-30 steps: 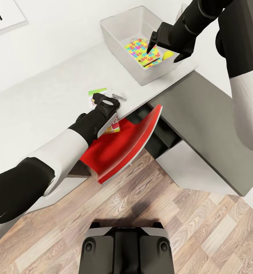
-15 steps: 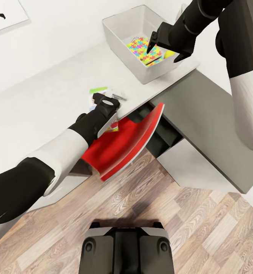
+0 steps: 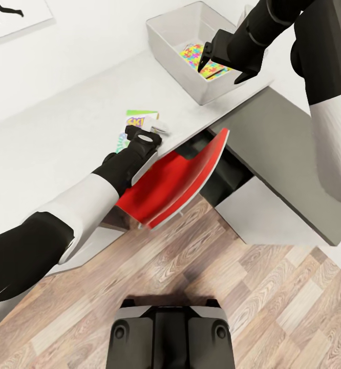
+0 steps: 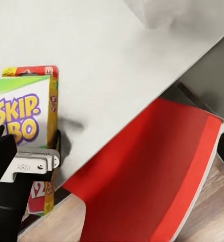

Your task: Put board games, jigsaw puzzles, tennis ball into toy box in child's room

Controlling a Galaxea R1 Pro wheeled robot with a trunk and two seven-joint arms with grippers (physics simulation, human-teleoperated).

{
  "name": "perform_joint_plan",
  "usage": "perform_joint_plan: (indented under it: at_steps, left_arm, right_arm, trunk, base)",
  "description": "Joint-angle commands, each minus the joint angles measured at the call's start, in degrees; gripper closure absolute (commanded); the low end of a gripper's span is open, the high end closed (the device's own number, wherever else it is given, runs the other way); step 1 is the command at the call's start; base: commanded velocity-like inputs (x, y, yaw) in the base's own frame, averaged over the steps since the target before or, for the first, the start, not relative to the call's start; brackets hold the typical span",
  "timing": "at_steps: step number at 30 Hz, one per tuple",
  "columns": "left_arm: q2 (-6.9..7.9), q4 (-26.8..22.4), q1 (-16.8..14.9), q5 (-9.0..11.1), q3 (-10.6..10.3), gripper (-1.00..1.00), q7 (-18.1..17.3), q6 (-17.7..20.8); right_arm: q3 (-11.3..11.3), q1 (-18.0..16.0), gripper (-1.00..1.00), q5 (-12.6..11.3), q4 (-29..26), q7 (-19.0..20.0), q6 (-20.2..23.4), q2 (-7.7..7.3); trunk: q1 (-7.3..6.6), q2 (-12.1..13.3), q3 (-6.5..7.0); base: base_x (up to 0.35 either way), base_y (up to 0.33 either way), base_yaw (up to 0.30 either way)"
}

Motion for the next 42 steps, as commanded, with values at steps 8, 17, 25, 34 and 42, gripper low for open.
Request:
perform_joint_plan:
  at_steps: [8,17,25,34,42]
  left_arm:
    - [0.00,0.6,0.0,1.5,-0.3,-1.00,0.5,0.1]
    - [0.00,0.6,0.0,1.7,-0.3,-1.00,0.5,0.0]
    - [0.00,0.6,0.0,1.7,-0.2,-1.00,0.5,0.0]
    - [0.00,0.7,0.0,1.7,-0.2,-1.00,0.5,-0.2]
    - [0.00,0.7,0.0,1.9,-0.2,-1.00,0.6,-0.2]
  right_arm:
    - [0.1,-0.1,-1.00,-0.5,-0.1,-0.5,0.6,0.01]
    - [0.1,-0.2,-1.00,-0.5,-0.1,-0.6,0.6,0.02]
    - [0.1,-0.1,-1.00,-0.5,-0.1,-0.6,0.6,0.02]
    - [0.1,-0.1,-1.00,-0.5,-0.1,-0.6,0.6,0.02]
    - [0.1,-0.1,-1.00,-0.5,-0.1,-0.5,0.6,0.02]
  trunk:
    - [0.04,-0.1,-0.08]
    - [0.04,-0.1,-0.08]
    - [0.04,-0.1,-0.08]
    - [0.04,-0.1,-0.08]
    - [0.04,-0.1,-0.08]
  base:
    - [0.111,0.163,0.000]
    - [0.125,0.079,0.000]
    - [-0.053,0.168,0.000]
    - [0.100,0.106,0.000]
    - [0.088,0.152,0.000]
